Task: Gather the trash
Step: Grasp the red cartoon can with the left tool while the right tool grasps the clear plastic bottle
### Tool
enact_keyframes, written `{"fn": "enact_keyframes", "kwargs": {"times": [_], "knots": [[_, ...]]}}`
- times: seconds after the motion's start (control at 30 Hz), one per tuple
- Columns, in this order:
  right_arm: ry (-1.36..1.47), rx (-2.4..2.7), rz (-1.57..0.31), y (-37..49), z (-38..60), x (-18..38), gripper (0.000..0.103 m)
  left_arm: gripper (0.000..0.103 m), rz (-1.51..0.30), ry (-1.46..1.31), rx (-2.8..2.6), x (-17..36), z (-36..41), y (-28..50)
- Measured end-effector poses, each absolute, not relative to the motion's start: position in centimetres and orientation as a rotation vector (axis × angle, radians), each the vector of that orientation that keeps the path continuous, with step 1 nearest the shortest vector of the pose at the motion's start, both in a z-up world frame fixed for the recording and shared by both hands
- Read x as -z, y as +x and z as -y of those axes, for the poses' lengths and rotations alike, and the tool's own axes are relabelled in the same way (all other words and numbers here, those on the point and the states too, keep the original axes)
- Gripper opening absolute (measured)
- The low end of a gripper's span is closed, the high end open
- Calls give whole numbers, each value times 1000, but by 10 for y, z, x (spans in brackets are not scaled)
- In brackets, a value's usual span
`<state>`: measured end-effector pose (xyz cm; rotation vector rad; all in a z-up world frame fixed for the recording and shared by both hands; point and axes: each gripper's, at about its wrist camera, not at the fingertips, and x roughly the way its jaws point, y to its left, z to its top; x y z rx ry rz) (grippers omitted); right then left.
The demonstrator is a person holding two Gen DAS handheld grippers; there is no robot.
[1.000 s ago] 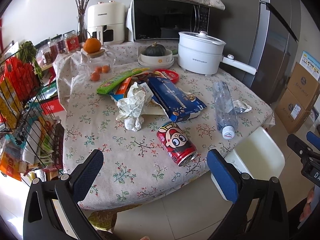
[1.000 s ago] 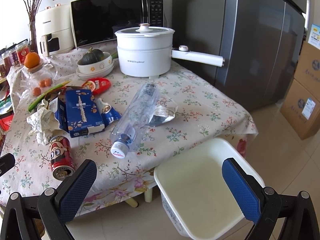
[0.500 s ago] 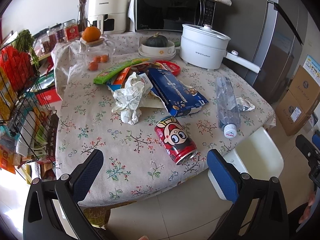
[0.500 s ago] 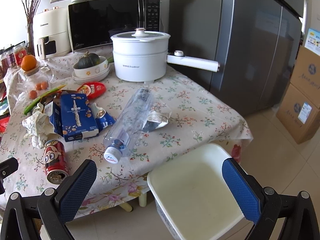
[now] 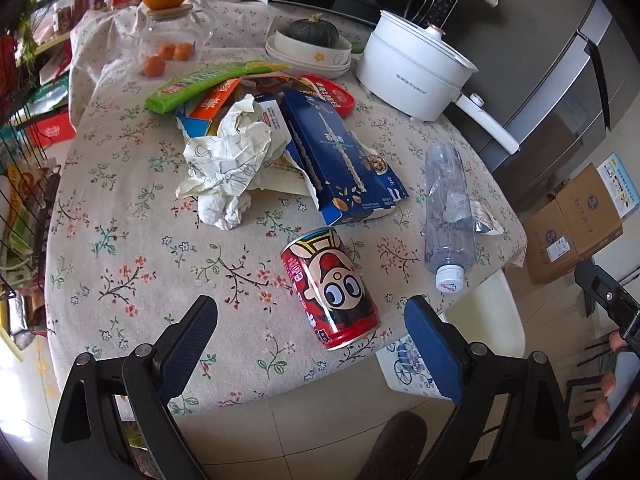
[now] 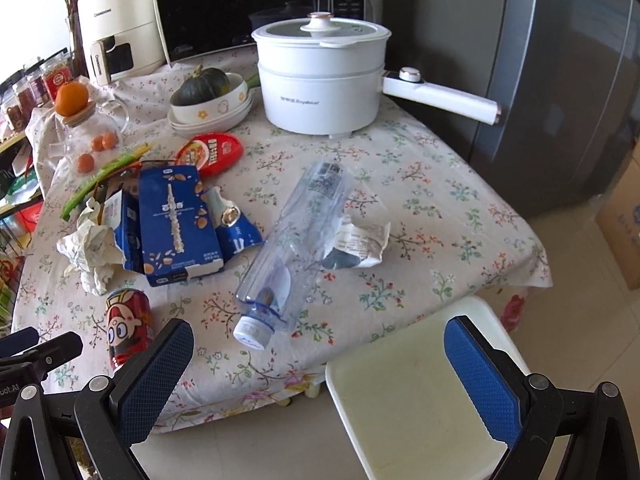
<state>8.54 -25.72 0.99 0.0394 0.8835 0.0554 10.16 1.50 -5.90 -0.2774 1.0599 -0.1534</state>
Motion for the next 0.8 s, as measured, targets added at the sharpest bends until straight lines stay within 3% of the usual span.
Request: {"fn": "enact_keyframes", "kwargs": {"times": [0.03,0.33,0.43,0.67,0.8], "knots": [[49,-65,-903,96,258,-7,103,82,-1080,-282,171,64,-13,108],[158,-126,-1094,148,278,50,103,63,-1229,-336,223,121,15,147],[194,-127,-1121,165,283,59,103,62,-1211,-318,220,121,20,151],[320,-157,-1146,193,283,70,88,59,-1144,-277,234,98,14,147],[363,-165,-1175,204,272,79,85,58,-1104,-263,223,88,3,141]]}}
